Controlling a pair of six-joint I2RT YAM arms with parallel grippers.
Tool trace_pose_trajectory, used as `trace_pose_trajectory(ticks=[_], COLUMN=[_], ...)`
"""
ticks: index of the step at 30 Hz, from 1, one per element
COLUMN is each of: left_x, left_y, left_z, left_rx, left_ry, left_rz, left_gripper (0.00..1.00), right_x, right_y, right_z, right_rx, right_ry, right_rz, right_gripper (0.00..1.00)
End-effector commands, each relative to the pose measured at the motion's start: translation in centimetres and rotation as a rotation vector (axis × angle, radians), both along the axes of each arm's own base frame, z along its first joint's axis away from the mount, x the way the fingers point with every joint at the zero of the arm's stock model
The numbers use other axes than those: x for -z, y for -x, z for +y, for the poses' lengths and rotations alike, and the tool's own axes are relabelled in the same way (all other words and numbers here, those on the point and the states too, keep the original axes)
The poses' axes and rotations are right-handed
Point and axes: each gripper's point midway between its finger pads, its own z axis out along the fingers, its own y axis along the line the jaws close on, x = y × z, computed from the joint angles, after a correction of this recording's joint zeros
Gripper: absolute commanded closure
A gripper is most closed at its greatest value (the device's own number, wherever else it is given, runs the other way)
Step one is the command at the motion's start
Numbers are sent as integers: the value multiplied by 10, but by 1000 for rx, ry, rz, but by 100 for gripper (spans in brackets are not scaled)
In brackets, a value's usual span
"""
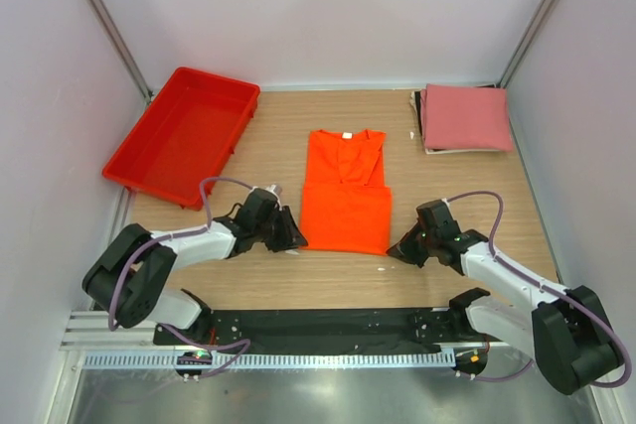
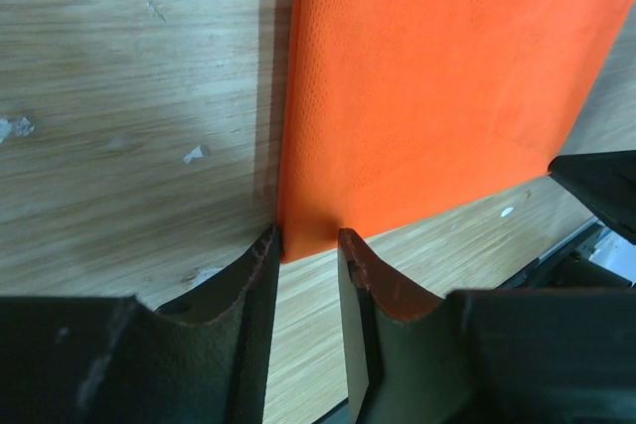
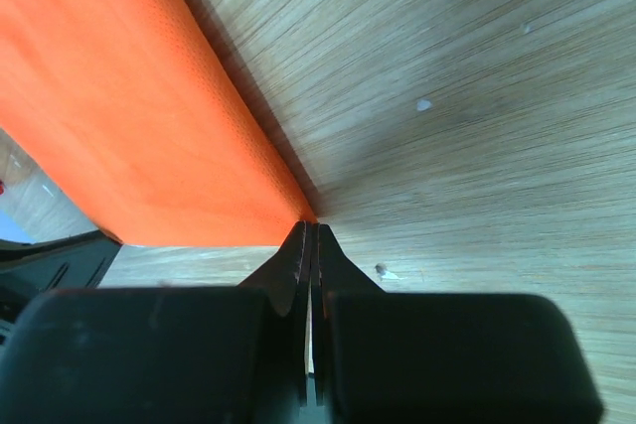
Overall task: Fold and stack the t-shirts
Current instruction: Fold the tshirt
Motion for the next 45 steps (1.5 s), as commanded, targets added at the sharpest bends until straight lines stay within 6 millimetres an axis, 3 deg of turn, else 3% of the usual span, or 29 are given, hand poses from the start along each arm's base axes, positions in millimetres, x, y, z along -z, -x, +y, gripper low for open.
trace_pose_trajectory(ticks=[1,7,8,10,12,16,22,27,36,38,39,45], left_x=[13,13,9,2,-18,-38,-41,-51,-75,-75,-84,-91], left_y=[1,8,7,11,6,23,42,45,29,20,13,-24], left_z=[5,9,8,11,7,-7,-14,-17,-21,-18,-19,-9], left_rx=[-30,-11,-9,10,15,59,71,61,50,34,27,3], left_ry=[-24,-54,-56,-84,-87,-65,-42,-15,-37,-81,-81,-98], left_rz=[3,-5,-11,-24,-80,-100,-88,-103,-157,-173,-192,-187], left_gripper=[69,89,99,100,100,100,100,100,100,100,100,100], right_x=[-4,-6,-6,-8,-17,-34,-50,-60,-92,-107,-109,-127], right_y=[-1,-2,-1,-2,-2,0,12,16,-10,-21,-25,-61], right_z=[-3,-7,-7,-10,-14,-17,-19,-24,-28,-26,-25,-24], right_rx=[-2,8,1,-2,-16,-32,-33,-38,-24,-21,-30,-16], right_ry=[13,31,33,55,88,90,49,56,121,122,128,196], right_rz=[-44,-55,-52,-53,-63,-119,-194,-227,-308,-343,-354,-423], right_gripper=[99,99,99,99,99,99,99,99,99,99,99,99])
